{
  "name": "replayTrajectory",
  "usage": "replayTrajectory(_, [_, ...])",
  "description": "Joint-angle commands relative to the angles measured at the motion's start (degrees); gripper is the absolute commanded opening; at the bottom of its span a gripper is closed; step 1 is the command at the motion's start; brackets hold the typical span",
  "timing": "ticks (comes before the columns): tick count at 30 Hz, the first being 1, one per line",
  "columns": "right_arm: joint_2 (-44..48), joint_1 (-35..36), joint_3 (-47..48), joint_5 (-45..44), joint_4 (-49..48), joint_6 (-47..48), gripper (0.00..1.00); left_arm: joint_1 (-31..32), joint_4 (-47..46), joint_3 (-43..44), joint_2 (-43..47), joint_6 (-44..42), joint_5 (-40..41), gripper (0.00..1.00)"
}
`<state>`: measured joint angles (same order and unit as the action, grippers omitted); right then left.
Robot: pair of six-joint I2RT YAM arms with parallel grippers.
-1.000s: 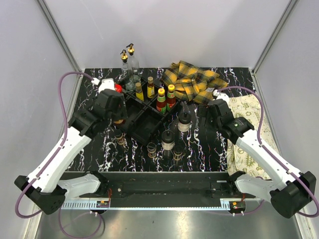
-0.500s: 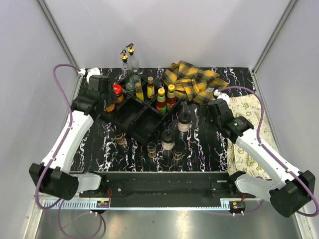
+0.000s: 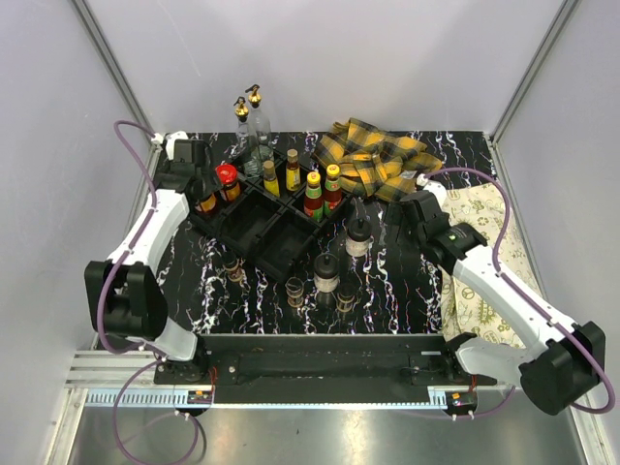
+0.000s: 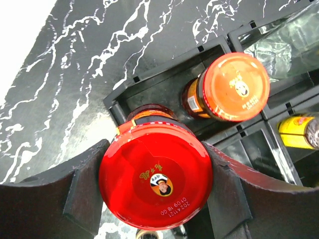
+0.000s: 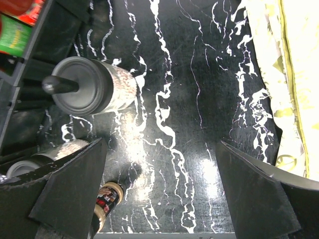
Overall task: Organize the condiment bottles
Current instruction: Place the bottle in the storage box.
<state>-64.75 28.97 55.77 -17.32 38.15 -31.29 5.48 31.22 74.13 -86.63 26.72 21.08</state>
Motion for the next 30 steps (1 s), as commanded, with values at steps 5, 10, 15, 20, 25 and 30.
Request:
replayTrajectory(5, [-2.5, -0.4, 2.2, -0.4, -1.8, -1.2, 1.0, -1.4, -15.0, -0.5, -4.6, -1.1, -0.9, 0.0])
replayTrajectory(10, [-2.8, -0.5, 2.4, 0.1, -1.8, -1.4, 1.0, -1.6, -16.0, -1.3, -7.0, -1.9, -1.7, 0.0])
replayTrajectory(15, [-3.0, -0.6, 2.7, 0.9, -1.9, -1.5, 1.0, -1.8, -18.1, -2.3, -8.2, -2.2, -2.4, 0.09])
replayTrajectory(20, [-2.7, -0.6, 2.6, 1.5, -1.9, -1.3, 1.0, -1.8, -17.3, -1.6, -10.1, -2.1, -3.1, 0.22])
replayTrajectory(25, [-2.9, -0.6, 2.9, 2.6, -1.9, -1.6, 1.0, -1.8, -15.9, -0.3, -11.7, -2.2, -2.6, 0.4])
replayTrajectory(30, [-3.0, -0.6, 3.1, 2.8, -1.9, -1.5, 1.0, -1.8, -15.2, 0.5, -12.3, -1.9, -2.6, 0.58])
